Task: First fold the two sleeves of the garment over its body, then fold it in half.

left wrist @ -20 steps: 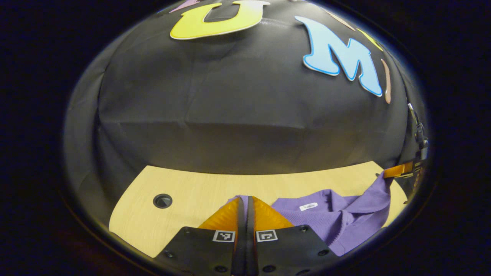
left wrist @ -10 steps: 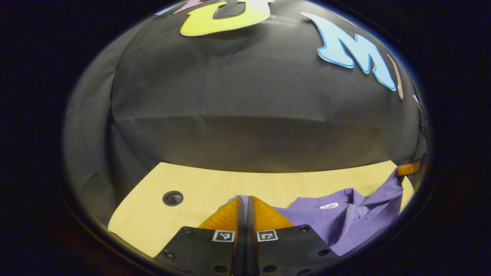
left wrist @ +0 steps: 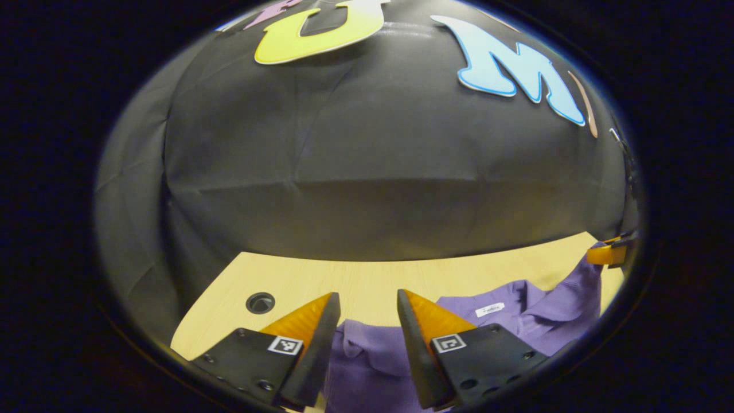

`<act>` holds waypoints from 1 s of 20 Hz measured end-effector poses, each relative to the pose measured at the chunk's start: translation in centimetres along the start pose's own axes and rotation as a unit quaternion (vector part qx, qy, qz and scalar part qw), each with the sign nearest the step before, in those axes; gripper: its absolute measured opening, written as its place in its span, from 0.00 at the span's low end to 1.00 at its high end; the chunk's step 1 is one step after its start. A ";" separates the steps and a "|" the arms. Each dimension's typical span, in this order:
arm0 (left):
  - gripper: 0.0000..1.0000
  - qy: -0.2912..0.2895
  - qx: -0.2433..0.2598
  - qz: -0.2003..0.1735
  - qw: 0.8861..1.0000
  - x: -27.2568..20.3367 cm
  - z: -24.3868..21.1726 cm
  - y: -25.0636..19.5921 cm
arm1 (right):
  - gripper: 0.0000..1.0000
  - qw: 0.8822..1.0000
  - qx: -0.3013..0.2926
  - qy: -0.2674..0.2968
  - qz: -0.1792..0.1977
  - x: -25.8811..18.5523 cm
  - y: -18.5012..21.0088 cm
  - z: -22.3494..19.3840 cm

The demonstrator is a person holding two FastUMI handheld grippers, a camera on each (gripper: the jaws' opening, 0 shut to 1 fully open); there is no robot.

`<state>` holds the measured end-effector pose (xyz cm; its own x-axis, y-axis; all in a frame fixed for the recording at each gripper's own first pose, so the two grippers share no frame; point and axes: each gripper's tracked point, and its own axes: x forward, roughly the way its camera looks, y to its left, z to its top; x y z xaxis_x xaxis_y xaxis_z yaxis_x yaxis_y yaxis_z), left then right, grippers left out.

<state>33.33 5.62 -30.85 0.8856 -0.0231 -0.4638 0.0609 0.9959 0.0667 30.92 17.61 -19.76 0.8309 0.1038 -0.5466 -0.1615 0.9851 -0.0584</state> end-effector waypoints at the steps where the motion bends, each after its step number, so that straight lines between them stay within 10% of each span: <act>1: 0.75 -0.006 -0.006 -0.001 1.000 -0.7 0.7 -0.1 | 0.60 1.000 -0.010 -0.010 0.002 -0.7 0.0 0.6; 5: 0.92 -0.035 -0.012 0.006 0.999 -4.1 3.5 -0.1 | 0.98 0.998 -0.030 -0.064 0.006 -4.6 0.4 3.6; 20: 0.93 -0.161 -0.022 -0.011 0.987 -28.6 8.1 -7.1 | 0.97 0.977 -0.012 -0.209 0.025 -27.7 -4.4 2.6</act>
<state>11.27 -1.51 -10.92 0.9851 -0.0635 -0.1597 0.0672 0.9976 0.0183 9.95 10.73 -2.20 0.9659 0.2039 -0.1595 -0.2160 0.9744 -0.0626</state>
